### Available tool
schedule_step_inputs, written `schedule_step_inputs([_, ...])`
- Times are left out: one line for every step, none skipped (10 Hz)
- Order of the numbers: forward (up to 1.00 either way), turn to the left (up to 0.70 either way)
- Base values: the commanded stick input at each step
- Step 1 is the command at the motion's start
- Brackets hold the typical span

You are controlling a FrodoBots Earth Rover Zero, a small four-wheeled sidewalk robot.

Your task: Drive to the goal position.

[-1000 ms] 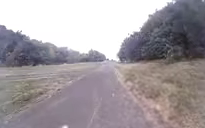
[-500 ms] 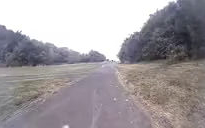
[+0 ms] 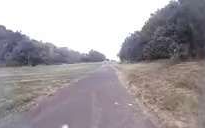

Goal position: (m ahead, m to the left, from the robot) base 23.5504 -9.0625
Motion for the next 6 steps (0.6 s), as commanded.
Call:
schedule_step_inputs([0.45,0.00])
schedule_step_inputs([0.45,0.00])
schedule_step_inputs([0.45,0.00])
schedule_step_inputs([0.45,0.00])
schedule_step_inputs([0.45,0.00])
schedule_step_inputs([0.45,0.00])
